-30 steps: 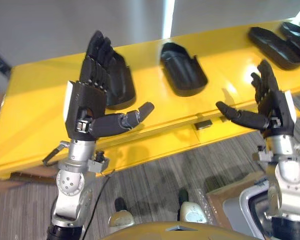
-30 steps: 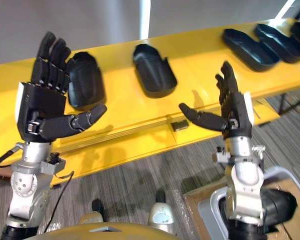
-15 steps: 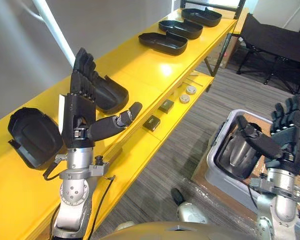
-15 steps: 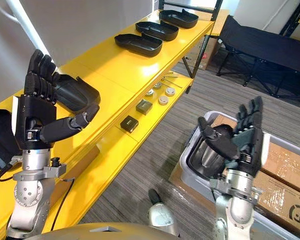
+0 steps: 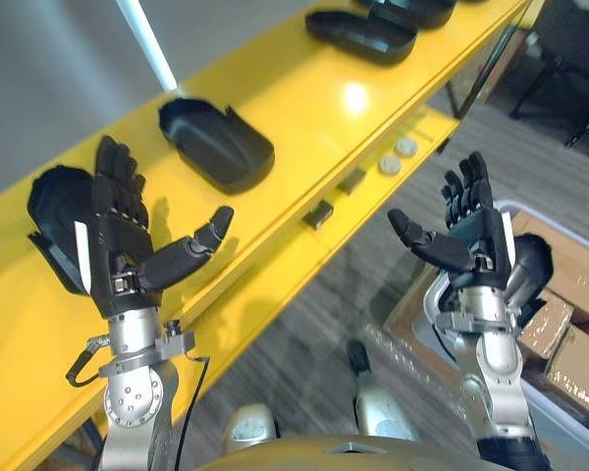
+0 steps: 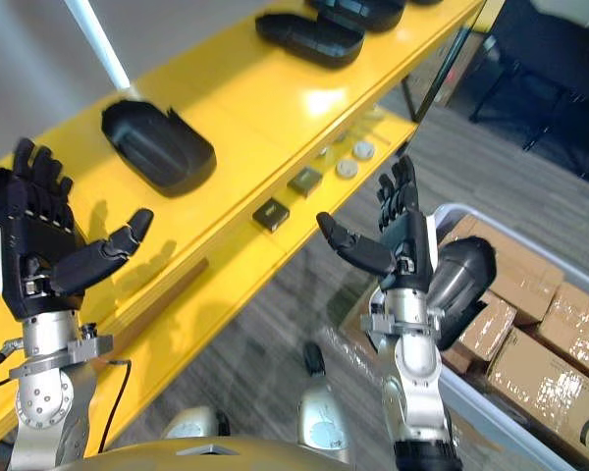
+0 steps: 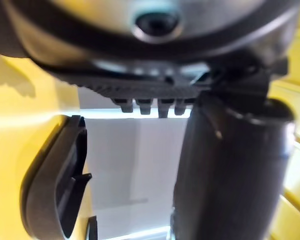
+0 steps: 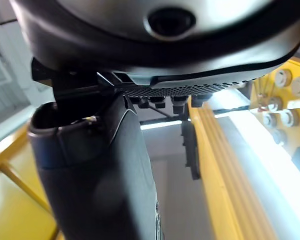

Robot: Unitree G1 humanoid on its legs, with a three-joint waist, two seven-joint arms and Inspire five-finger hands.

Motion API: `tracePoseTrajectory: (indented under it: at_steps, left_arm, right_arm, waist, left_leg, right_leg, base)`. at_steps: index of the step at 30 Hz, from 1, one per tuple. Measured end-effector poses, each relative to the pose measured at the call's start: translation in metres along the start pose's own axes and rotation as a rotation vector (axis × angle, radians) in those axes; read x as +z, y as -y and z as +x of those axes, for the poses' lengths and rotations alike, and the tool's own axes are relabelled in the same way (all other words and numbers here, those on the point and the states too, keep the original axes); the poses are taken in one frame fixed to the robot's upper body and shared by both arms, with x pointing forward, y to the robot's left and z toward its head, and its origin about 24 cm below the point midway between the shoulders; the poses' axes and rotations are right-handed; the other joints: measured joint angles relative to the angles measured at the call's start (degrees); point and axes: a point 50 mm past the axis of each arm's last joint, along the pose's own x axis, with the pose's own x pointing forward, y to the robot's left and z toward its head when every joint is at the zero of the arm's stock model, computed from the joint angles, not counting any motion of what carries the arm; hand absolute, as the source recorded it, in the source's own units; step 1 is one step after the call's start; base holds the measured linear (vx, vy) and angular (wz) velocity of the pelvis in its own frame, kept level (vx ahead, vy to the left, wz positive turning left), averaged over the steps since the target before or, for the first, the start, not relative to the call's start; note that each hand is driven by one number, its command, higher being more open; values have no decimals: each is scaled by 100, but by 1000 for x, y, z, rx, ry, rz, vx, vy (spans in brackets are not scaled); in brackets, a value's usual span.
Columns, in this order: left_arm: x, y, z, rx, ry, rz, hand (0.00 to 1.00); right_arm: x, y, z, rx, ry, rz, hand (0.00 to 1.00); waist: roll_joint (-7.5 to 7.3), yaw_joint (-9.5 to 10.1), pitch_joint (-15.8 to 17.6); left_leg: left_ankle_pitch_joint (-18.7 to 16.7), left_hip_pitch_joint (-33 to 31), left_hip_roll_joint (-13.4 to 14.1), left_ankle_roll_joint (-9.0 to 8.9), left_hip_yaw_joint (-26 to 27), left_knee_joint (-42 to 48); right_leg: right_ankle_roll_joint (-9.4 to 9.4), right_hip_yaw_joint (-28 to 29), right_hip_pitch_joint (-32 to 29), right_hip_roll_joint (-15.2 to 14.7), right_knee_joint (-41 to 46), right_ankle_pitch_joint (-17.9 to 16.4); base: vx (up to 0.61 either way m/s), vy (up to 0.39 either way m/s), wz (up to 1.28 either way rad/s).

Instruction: Walk over and take three plastic housings, then place them on the shelf

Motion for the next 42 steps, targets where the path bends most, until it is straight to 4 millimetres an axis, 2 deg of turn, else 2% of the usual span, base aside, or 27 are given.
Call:
tracePoseTrajectory:
  at_steps: [3,7,8,9,11,12,13,14,16,18,19,20,21,22,23,24,26,27,29,30,31,33,36,38,39,41,42]
  left_arm:
    - [2,19,8,-12,39,-83,100]
    - [2,35,-4,-111,0,-143,100]
    - [1,33,-8,-114,-20,-124,100]
    - [0,31,-12,-110,-39,-113,100]
    - [-3,21,-18,-92,-73,-82,100]
    - [-2,14,-15,-84,-61,-64,100]
    - [-2,12,-13,-88,-57,-59,100]
    - [-4,12,-11,-104,-63,-82,100]
    - [-8,14,-12,-132,-80,-84,100]
    - [-14,15,-13,-147,-117,-87,100]
    - [-20,15,-14,-144,-158,-114,100]
    - [-28,16,-16,-132,-204,-136,100]
    - [-32,19,-18,-123,-232,-152,100]
    - [-37,23,-25,-122,-278,-177,100]
    - [-39,26,-29,-132,-294,-195,100]
    - [-39,28,-31,-134,-301,-205,100]
    - [-39,33,-34,-148,-311,-225,100]
    - [-38,33,-35,-154,-310,-225,100]
    - [-36,34,-34,-186,-298,-233,100]
    - [-34,35,-35,-215,-293,-247,100]
    - [-34,35,-34,-227,-292,-265,100]
    - [-33,37,-32,-265,-282,-279,100]
    - [-39,37,-34,-306,-318,-289,100]
    - [-43,41,-34,-371,-342,-282,100]
    - [-42,44,-32,-392,-338,-282,100]
    - [-37,60,-20,-485,-279,-300,100]
    - [-36,66,-16,-508,-261,-308,100]
  right_arm:
    - [-2,-8,6,-62,6,46,100]
    - [-3,-15,-43,-145,-73,143,100]
    - [-8,-17,-65,-147,-137,184,100]
    - [-10,-17,-74,-145,-170,185,100]
    - [-14,-14,-89,-129,-223,172,100]
    - [-14,-14,-87,-102,-213,170,100]
    - [-14,-14,-85,-93,-208,168,100]
    - [-19,-16,-78,-88,-207,167,100]
    - [-32,-21,-72,-105,-243,175,100]
    - [-44,-27,-71,-110,-288,175,100]
    - [-49,-32,-70,-100,-308,166,100]
    - [-51,-33,-69,-87,-321,140,100]
    - [-52,-31,-69,-81,-329,129,100]
    - [-52,-27,-71,-68,-343,94,100]
    - [-52,-20,-72,-61,-354,47,100]
    - [-52,-16,-72,-61,-361,30,100]
    - [-49,6,-71,-76,-382,-76,100]
    - [-48,12,-71,-89,-382,-93,100]
    - [-42,31,-68,-134,-368,-143,100]
    - [-37,44,-66,-165,-360,-177,100]
    - [-37,46,-66,-175,-363,-178,100]
    - [-38,52,-58,-169,-367,-204,100]
    - [-49,49,-39,-175,-383,-205,100]
    - [-56,46,-9,-202,-380,-212,100]
    - [-56,47,4,-208,-376,-218,100]
    - [-48,57,57,-240,-348,-264,100]
    - [-41,61,69,-253,-326,-277,100]
  waist:
    - [57,45,365]
    - [7,-18,410]
    - [-197,-127,532]
    - [-262,-188,545]
    - [-238,-246,546]
    - [-297,-237,507]
    - [-276,-229,502]
    - [-223,-263,433]
    - [-169,-242,229]
    - [-227,-209,73]
    - [-274,-170,-52]
    - [-123,-124,-127]
    - [-25,-102,-166]
    - [81,-125,-235]
    - [101,-189,-246]
    - [154,-253,-267]
    - [171,-428,-258]
    - [146,-421,-243]
    - [223,-398,-254]
    - [315,-391,-274]
    - [318,-393,-279]
    - [339,-362,-295]
    - [158,-235,-235]
    - [28,-188,-101]
    - [23,-172,-52]
    - [85,31,208]
    - [109,69,301]
  left_leg:
    - [-79,-173,21,4,-237,620]
    - [-471,277,58,-74,-209,721]
    - [-534,614,18,-90,166,595]
    - [-507,718,43,-54,279,550]
    - [-352,895,153,7,769,322]
    - [-117,834,221,-4,1044,101]
    - [10,826,237,-7,1111,-39]
    - [288,805,353,-73,1125,-324]
    - [511,628,507,-212,1115,-455]
    - [648,497,605,-342,1117,-440]
    - [713,332,736,-460,1122,-325]
    - [837,146,1009,-618,1081,-258]
    - [916,132,1124,-690,1074,-327]
    - [1112,195,1330,-807,1066,-535]
    - [1299,316,1454,-814,1072,-748]
    - [1407,330,1528,-767,1064,-830]
    - [1911,336,1554,-364,977,-852]
    - [1883,335,1525,-363,876,-812]
    - [1468,361,1129,-450,378,-900]
    - [1218,362,834,-268,351,-1058]
    - [1176,406,821,-227,365,-1084]
    - [925,429,663,-360,254,-1253]
    - [931,331,399,-366,414,-1193]
    - [989,70,159,-397,357,-1047]
    - [992,-37,132,-401,337,-950]
    - [987,-485,121,-419,225,-602]
    - [998,-579,115,-424,158,-570]
  right_leg:
    - [44,-338,-231,47,808,-271]
    - [109,-93,-82,226,963,-235]
    - [266,-128,64,210,876,-114]
    - [355,-143,198,151,632,-105]
    - [40,-906,85,-163,717,-384]
    - [-306,-1404,-276,-397,1780,-671]
    - [-386,-1487,-332,-510,2184,-796]
    - [-426,-1608,-245,-797,3016,-1222]
    - [-373,-1592,97,-1208,3481,-1515]
    - [-420,-1569,532,-1668,3277,-1531]
    - [-397,-1583,838,-1893,2699,-1544]
    - [-74,-1648,953,-1587,2303,-1802]
    - [39,-1700,923,-1436,2216,-1866]
    - [375,-1734,939,-1218,2053,-2025]
    - [601,-1858,1015,-1057,1878,-2198]
    - [561,-1858,1009,-936,1788,-2219]
    - [392,-1625,998,-737,1564,-2106]
    - [350,-1510,1008,-740,1486,-2077]
    - [283,-1324,1005,-722,1254,-1922]
    - [310,-1232,995,-678,1111,-1772]
    - [326,-1226,991,-679,1083,-1733]
    - [481,-1210,946,-729,754,-1421]
    - [567,-1255,997,-995,221,-999]
    - [633,-1372,1025,-1262,-147,-675]
    - [654,-1392,994,-1292,-200,-580]
    - [580,-1714,879,-1312,-438,-244]
    - [558,-1776,879,-1312,-495,-193]
  base:
    - [-74,-78,2]
    - [-76,60,-64]
    - [-210,57,-101]
    - [-308,51,-122]
    - [-292,30,-112]
    - [-257,-12,-92]
    - [-256,-120,-72]
    - [-107,-150,-27]
    - [-50,-202,-14]
    - [-5,-284,-20]
    - [-38,-509,-43]
    - [-56,-469,-50]
    - [-54,-539,-55]
    - [-17,-525,-54]
    - [-13,-500,-50]
    - [-10,-394,-49]
    - [-33,-264,-57]
    - [-36,-90,-68]
    - [-66,36,-73]
    - [-78,46,-56]
    - [-107,50,-42]
    - [-131,108,-31]
    - [-186,184,-29]
    - [-149,176,15]
    - [-138,80,8]
    - [-206,48,15]
    - [-159,14,43]
